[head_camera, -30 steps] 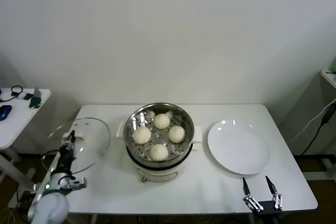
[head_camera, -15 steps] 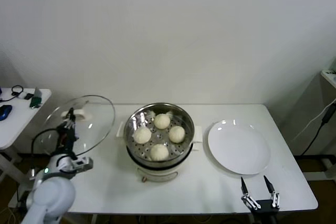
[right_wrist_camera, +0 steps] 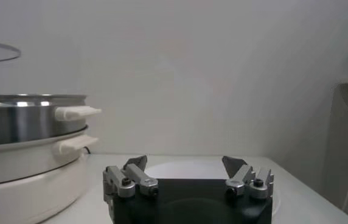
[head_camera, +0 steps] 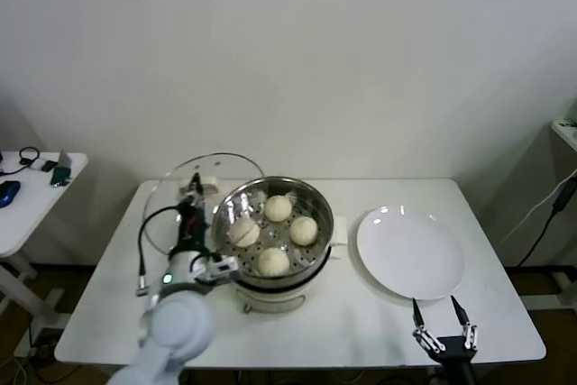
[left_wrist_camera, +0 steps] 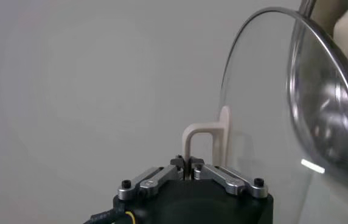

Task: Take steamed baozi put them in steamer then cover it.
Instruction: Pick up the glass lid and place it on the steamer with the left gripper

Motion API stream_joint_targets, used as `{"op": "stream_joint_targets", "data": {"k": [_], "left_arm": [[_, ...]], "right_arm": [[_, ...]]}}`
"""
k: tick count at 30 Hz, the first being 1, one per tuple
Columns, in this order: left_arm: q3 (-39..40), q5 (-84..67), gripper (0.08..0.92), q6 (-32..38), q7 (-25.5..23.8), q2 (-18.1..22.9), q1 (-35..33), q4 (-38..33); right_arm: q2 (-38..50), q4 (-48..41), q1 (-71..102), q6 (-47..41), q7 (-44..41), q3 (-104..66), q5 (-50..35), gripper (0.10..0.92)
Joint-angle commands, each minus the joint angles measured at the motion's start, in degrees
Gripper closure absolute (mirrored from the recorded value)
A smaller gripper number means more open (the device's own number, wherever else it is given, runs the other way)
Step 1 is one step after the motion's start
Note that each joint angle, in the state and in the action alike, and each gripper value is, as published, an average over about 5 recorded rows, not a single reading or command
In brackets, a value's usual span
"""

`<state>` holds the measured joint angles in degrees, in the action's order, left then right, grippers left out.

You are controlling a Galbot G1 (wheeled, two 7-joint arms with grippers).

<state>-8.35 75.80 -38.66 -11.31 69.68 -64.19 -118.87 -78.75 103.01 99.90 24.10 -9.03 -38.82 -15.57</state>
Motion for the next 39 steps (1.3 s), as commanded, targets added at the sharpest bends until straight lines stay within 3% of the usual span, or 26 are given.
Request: {"op": "stream_joint_targets", "data": {"k": [1, 6, 13, 39], "left_arm": [[13.31, 14.7, 0.859, -3.79, -4.78, 12.73, 6.51, 5.36], [14.51, 17.77, 0.859, -3.29, -4.67, 17.18, 5.56, 8.94], [13.96, 20.73, 0.859, -1.9, -2.81, 19.74, 2.98, 11.99], [11.64, 23.24, 0.859, -0.51, -0.85, 19.87, 0.84, 15.67]], "right_arm": [[0.27, -2.26, -1.53, 0.55, 0.14, 0.18, 0.02, 0.203], [0.08, -2.94, -2.12, 0.8, 0.13, 0.35, 0.07, 0.203], [0.13, -3.63, -2.1, 1.64, 0.17, 0.21, -0.47, 0.203], [0.75, -4.97, -1.11, 3.96, 0.53, 0.13, -2.28, 0.203]]}}
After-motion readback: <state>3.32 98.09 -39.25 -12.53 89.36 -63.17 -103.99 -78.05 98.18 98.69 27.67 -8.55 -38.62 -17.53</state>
